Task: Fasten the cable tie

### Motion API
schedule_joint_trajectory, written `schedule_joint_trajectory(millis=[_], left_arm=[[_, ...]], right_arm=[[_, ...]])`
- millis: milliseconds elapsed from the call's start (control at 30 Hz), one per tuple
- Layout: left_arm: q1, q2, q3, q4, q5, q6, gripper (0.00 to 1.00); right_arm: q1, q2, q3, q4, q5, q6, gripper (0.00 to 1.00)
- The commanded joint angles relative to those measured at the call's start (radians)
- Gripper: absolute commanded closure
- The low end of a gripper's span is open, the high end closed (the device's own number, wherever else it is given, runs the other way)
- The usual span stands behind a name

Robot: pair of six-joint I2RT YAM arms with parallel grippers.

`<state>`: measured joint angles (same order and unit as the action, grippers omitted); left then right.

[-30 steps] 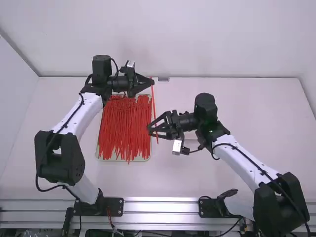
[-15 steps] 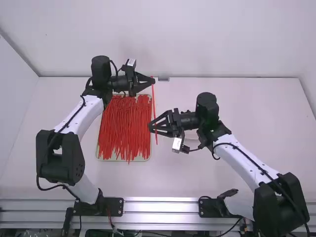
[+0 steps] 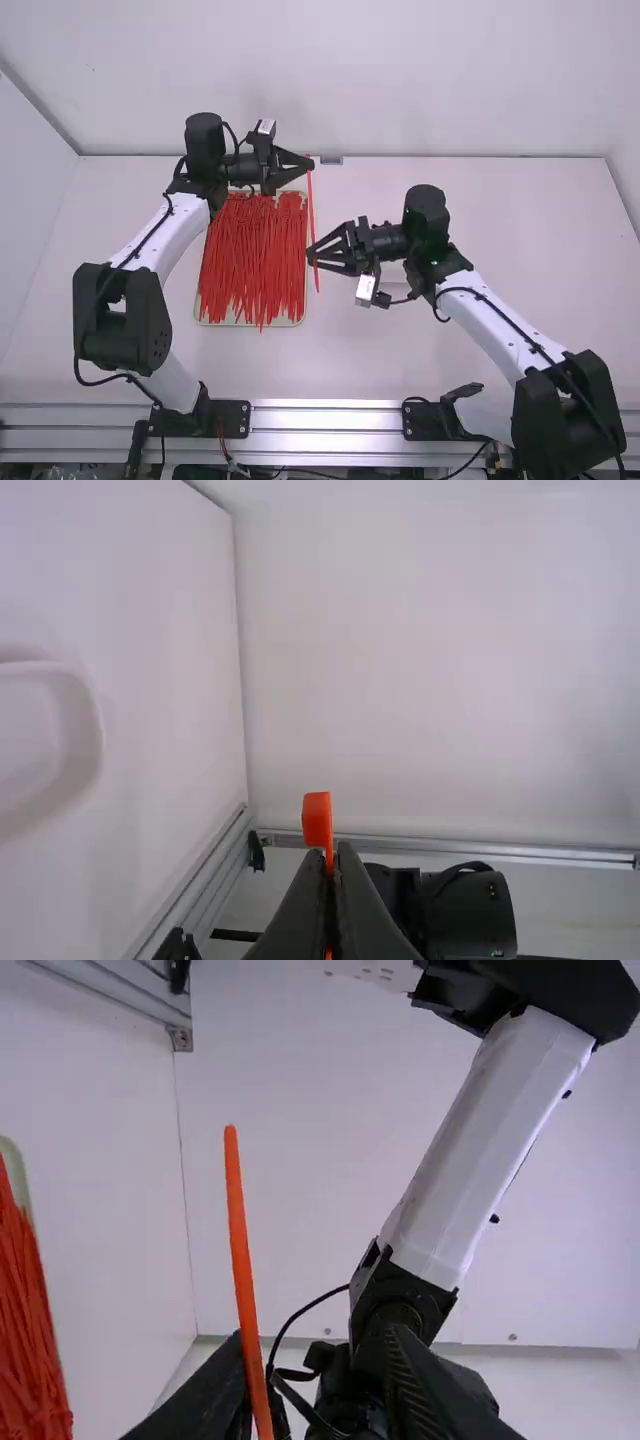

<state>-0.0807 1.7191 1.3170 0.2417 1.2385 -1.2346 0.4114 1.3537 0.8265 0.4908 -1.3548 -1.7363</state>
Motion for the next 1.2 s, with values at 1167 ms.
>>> schedule_joint_trajectory(millis=[1167], left_arm=[[-0.005,-0.009,-0.009,-0.004,0.029,0.038,0.98]], right_arm=[[-0.006,0.0,-0.003,-0.003,-0.037,0.17,1.0]])
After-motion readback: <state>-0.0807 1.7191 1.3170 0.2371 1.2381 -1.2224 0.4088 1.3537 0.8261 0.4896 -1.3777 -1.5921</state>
